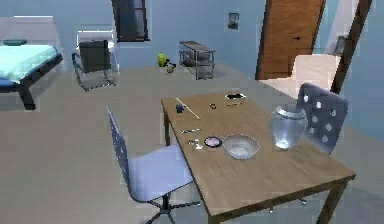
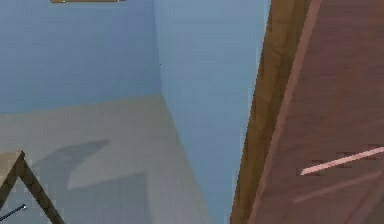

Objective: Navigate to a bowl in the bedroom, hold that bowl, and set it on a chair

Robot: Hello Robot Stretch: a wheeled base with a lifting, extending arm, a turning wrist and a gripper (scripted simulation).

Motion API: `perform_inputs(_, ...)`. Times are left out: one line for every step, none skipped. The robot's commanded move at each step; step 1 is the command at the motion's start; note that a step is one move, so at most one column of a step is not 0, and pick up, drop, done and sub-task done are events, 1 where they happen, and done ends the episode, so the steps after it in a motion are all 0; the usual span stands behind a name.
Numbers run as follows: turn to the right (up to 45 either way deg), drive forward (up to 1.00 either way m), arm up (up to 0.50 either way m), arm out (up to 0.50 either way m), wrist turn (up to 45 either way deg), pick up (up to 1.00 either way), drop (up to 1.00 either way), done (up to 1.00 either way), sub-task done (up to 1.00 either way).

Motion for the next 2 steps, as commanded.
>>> perform_inputs(0.0, 0.10, 0.00, 0.00, 0.0, 0.00, 0.00, 0.00, 0.00)
perform_inputs(-45.0, 0.00, 0.00, 0.00, 0.0, 0.00, 0.00, 0.00, 0.00)
